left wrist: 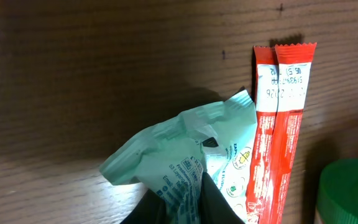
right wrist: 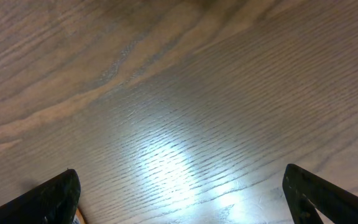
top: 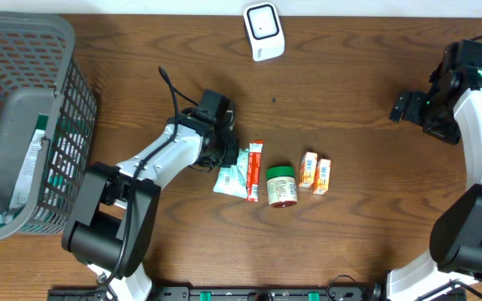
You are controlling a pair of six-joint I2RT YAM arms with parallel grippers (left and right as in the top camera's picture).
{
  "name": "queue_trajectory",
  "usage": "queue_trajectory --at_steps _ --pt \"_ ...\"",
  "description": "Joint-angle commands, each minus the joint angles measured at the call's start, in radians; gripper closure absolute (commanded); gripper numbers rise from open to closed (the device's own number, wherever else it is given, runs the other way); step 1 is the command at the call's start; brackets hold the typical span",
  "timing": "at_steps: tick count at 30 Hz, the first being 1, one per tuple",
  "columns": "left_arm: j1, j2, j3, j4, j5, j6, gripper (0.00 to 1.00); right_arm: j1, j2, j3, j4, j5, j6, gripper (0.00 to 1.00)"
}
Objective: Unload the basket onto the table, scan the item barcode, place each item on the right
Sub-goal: 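Lower the green packet beside the red sticks and adjust it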
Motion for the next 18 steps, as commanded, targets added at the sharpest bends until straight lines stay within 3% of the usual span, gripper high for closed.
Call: queue_trajectory --at_steps 1,7,13,16,18 --pt "-0.007 0.023 -0.021 0.005 -0.014 -0.054 0.89 0.0 -0.012 0.011 -0.001 0.009 -0.009 0.01" --pt "-0.014 0.023 -0.023 0.002 -0.013 -0.151 0.89 0.0 -0.012 0.011 -0.001 0.009 -0.009 0.01" --pt "-0.016 0.023 -0.023 0.005 -0.014 -0.15 0.88 0.0 -0.012 0.011 -0.001 0.009 -0.009 0.01" --pt "-0.016 0.023 -0.023 0.005 -0.014 -0.15 0.72 0.0 -0.012 0.011 -0.001 0.009 -0.009 0.01" --pt "-0.016 0.023 -0.023 0.005 -0.014 -0.15 0.53 0.0 -0.012 0.011 -0.001 0.01 -0.009 0.01"
